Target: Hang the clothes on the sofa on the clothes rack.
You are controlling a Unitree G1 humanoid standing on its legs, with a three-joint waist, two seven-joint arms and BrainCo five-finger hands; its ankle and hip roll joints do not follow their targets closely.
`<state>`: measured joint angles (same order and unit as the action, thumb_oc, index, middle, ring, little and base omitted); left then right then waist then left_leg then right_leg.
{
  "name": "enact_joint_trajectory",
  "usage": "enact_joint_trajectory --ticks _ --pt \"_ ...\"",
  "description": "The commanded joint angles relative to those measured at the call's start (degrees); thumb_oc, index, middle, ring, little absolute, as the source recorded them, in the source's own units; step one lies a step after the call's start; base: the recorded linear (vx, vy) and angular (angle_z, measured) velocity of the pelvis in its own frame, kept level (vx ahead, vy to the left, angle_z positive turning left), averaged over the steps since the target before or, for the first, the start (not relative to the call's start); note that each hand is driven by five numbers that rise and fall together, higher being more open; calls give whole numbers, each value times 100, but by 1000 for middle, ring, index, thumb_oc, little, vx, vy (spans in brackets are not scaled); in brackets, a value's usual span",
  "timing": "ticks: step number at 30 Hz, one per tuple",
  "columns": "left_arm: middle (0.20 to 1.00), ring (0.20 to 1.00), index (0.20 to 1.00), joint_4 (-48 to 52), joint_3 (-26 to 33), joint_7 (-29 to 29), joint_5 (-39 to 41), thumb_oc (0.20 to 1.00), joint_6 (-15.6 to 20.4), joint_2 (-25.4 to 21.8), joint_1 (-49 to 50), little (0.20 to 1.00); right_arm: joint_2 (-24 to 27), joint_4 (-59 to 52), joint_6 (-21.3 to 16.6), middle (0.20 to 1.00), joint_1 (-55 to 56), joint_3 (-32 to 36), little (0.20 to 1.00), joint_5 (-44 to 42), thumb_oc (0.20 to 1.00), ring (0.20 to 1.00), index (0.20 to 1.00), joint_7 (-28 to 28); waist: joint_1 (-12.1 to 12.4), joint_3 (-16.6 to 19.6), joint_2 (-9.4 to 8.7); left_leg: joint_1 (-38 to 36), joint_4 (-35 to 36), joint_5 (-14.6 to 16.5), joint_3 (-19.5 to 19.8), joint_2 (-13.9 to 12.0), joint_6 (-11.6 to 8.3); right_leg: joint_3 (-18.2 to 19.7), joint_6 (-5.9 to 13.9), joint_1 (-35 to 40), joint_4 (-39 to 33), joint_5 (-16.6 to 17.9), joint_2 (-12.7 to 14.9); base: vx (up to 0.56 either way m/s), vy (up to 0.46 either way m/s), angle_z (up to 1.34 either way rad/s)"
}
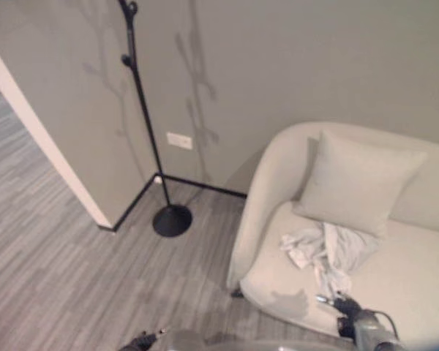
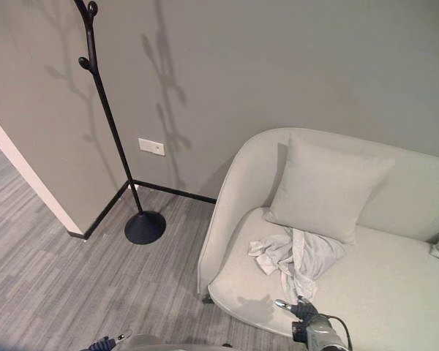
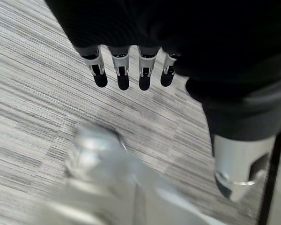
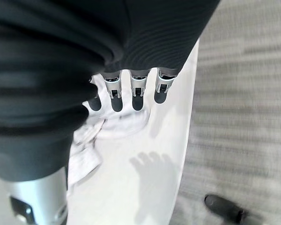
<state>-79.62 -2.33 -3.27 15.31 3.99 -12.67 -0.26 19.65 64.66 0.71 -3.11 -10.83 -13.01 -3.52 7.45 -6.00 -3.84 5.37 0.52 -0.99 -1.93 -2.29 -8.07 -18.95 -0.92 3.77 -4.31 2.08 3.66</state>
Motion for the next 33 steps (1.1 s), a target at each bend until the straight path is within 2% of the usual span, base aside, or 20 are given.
enact_joint_trajectory --ticks 1,3,10,11,12,15,16,17,18,19,20,21,23,25,27,28,30,31,32,33 --pt "1000 1000 1000 -71 44 -88 134 1000 143 -96 -152 1000 -117 -391 -131 1000 -7 -116 1000 272 1000 1000 1000 -118 10 -135 199 -167 -32 -422 245 18 529 369 715 -24 399 -43 326 144 -33 -39" --pt "1000 1000 1000 -271 74 -97 -92 1000 71 -113 -52 1000 -190 -519 -122 1000 209 -116 1000 446 1000 1000 1000 -206 -107 -66 197 -330 11 -422 268 15 553 361 663 108 317 -112 283 170 -32 -26" --pt "1000 1000 1000 -296 -88 -134 -729 1000 -48 -182 48 1000 -134 -916 62 1000 526 186 1000 649 1000 1000 1000 -373 -219 55 212 -829 252 -240 73 -39 557 558 717 279 268 -118 351 122 -6 -21" --pt "1000 1000 1000 -288 -176 -111 -838 1000 -84 -172 17 1000 -106 -1130 56 1000 581 288 1000 616 1000 1000 1000 -405 -284 69 233 -881 300 -212 15 -42 560 593 741 245 257 -96 361 75 -3 -6" --pt "1000 1000 1000 -186 -313 -105 -1002 1000 -83 -138 -35 1000 -3 -1864 86 1000 794 448 1000 896 1000 1000 1000 -559 -430 67 301 -951 388 -159 -167 -53 566 715 789 155 221 -42 377 38 0 -18" --pt "1000 1000 1000 -39 -390 -128 -1083 1000 -58 -109 -48 1000 99 -2397 112 1000 967 597 1000 1188 1000 1000 1000 -661 -511 37 354 -999 414 -98 -340 -59 579 838 830 50 230 17 391 -34 25 -48" --pt "1000 1000 1000 402 -546 -113 -1207 1000 1 -106 -99 1000 383 -3188 174 1000 1195 930 1000 1859 1000 1000 1000 -839 -680 -60 473 -1016 420 20 -656 -86 633 1009 885 -309 384 63 421 -145 35 -67" --pt "1000 1000 1000 584 -614 -112 -1227 1000 49 -104 -180 1000 512 -3325 222 1000 1149 992 1000 2143 1000 1000 1000 -938 -721 -158 542 -976 400 55 -834 -131 656 976 902 -610 659 76 471 -300 -3 -129" --pt "1000 1000 1000 899 -632 -149 -1225 1000 77 -172 -243 1000 685 -3700 216 1000 1003 1088 1000 2488 1000 1000 1000 -1014 -672 -282 642 -862 360 106 -1287 -276 656 158 932 -947 1130 96 820 -236 -29 -145" --pt "1000 1000 1000 903 -633 -150 -1225 1000 73 -170 -244 1000 686 -3705 220 1000 1004 1091 1000 2491 1000 1000 1000 -1012 -675 -279 642 -852 353 110 -1283 -274 657 157 933 -962 1152 83 827 -135 -74 -172" --pt "1000 1000 1000 948 -609 -172 -1184 1000 91 -222 -277 1000 755 -3814 175 1000 915 1083 1000 2567 1000 1000 1000 -1022 -628 -265 685 -847 323 200 -1485 -373 595 -375 987 -938 1367 -25 1056 21 -80 -145" --pt "1000 1000 1000 1059 -589 -170 -1126 1000 105 -263 -325 1000 809 -3838 135 1000 883 1038 1000 2664 1000 1000 1000 -1008 -653 -247 655 -819 244 234 -1622 -402 584 -629 944 -897 1465 -95 1182 53 -154 -124" --pt "1000 1000 1000 1144 -491 -193 -1037 1000 155 -359 -355 1000 872 -3746 163 1000 810 978 1000 2747 1000 1000 1000 -997 -699 -224 524 -812 37 262 -1821 -480 548 -497 900 -778 1239 -218 1072 99 -217 -89" --pt "1000 1000 1000 1189 -370 -193 -973 1000 173 -411 -301 1000 1021 -3926 134 1000 733 939 1000 2829 1000 1000 1000 -952 -629 -236 365 -910 -193 306 -1954 -654 461 -350 843 -755 1116 -266 880 155 -319 -90" --pt "1000 1000 1000 1164 -394 -199 -1002 1000 193 -371 -308 1000 1084 -3964 102 1000 673 851 1000 2873 1000 1000 1000 -926 -606 -252 321 -945 -308 342 -1893 -747 408 -274 801 -727 1041 -288 770 125 -289 -102" --pt "1000 1000 1000 1109 -459 -226 -1014 1000 204 -287 -355 1000 1196 -3887 41 1000 545 690 1000 2885 1000 1000 1000 -894 -561 -259 254 -909 -750 207 -1686 -985 300 -127 697 -626 892 -295 507 145 -301 -84" --pt "1000 1000 1000 1110 -585 -245 -957 1000 242 -198 -415 1000 1362 -3732 18 1000 279 421 1000 2888 1000 1000 1000 -921 -423 -356 230 -666 -1456 -94 -1332 -1186 287 -37 584 -505 777 -354 322 101 -325 -51" --pt "1000 1000 1000 1098 -692 -267 -937 1000 245 -144 -499 1000 1462 -3575 1 1000 31 211 1000 2877 1000 1000 1000 -907 -263 -486 169 -266 -1815 -176 -968 -1010 405 -46 448 -473 684 -308 281 17 -233 -75" --pt "1000 1000 1000 1087 -762 -283 -904 1000 247 -116 -574 1000 1506 -3453 -16 1000 -214 26 1000 2846 1000 1000 1000 -899 -135 -566 162 178 -1932 42 -438 -639 482 7 420 -391 633 -379 233 29 -173 -82" --pt "1000 1000 1000 1125 -805 -289 -837 1000 248 -108 -623 1000 1532 -3329 -11 1000 -389 -107 1000 2837 1000 1000 1000 -890 -38 -614 150 422 -1767 162 -107 -367 504 64 431 -325 621 -425 225 148 -82 -77"
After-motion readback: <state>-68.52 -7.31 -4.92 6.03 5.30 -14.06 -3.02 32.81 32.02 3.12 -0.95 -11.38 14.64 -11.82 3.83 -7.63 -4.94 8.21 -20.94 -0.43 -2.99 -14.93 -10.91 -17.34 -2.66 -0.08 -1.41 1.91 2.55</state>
